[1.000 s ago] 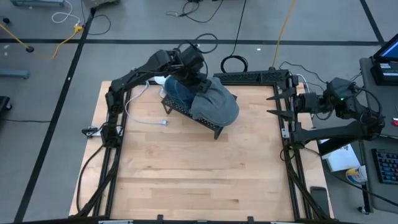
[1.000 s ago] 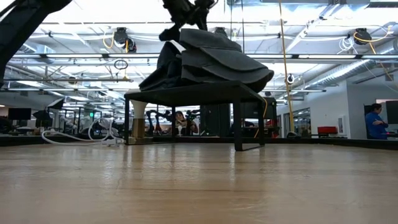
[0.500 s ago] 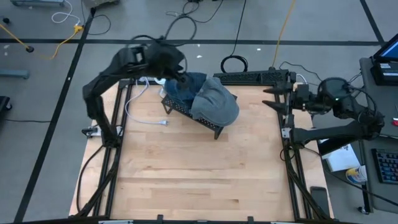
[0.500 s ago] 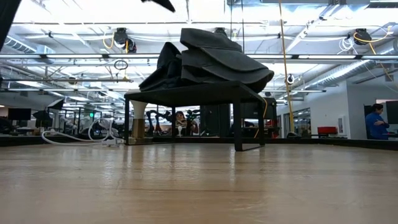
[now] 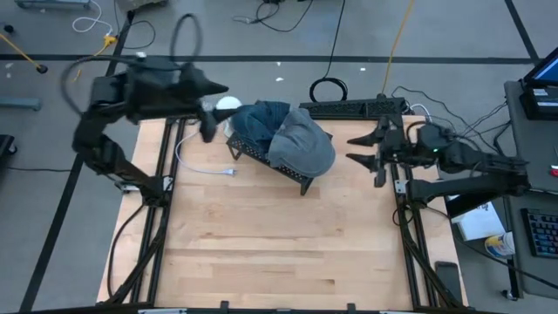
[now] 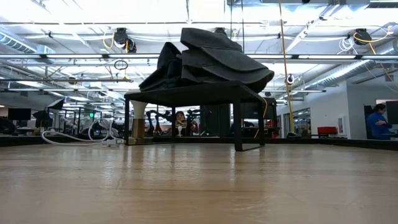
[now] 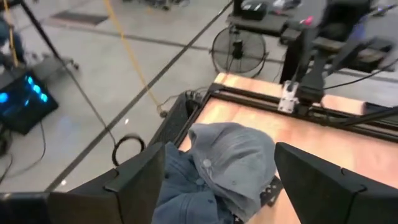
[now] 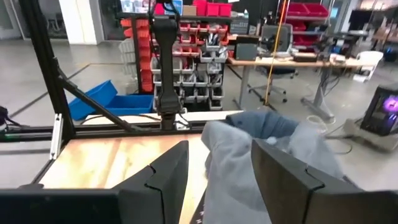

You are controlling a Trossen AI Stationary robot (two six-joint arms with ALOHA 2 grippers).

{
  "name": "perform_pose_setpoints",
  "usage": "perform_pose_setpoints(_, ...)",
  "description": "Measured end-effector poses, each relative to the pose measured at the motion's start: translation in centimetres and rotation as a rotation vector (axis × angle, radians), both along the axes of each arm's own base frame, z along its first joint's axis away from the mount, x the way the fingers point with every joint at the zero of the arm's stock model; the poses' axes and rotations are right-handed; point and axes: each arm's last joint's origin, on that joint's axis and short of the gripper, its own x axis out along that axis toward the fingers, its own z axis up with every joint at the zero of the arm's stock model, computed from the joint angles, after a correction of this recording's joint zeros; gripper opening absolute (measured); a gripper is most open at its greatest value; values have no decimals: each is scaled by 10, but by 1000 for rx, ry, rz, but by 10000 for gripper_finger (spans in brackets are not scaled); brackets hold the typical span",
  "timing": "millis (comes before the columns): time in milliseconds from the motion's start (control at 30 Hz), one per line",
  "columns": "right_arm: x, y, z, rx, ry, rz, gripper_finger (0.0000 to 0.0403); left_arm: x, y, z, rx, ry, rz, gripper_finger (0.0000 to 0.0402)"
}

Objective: Pick & Place hat
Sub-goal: Return to Home Position

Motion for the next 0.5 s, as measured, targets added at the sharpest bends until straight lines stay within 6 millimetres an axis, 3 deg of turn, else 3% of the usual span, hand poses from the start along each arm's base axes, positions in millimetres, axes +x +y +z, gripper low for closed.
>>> perform_pose_setpoints(233,17,0,-37,82,-54,41,166,-44,-16,8,57,-26,-76,314)
perform_pose_setpoints(500,25,0,-66,105,-130,80,166,-77,-26,-24,31,-81,-104,299)
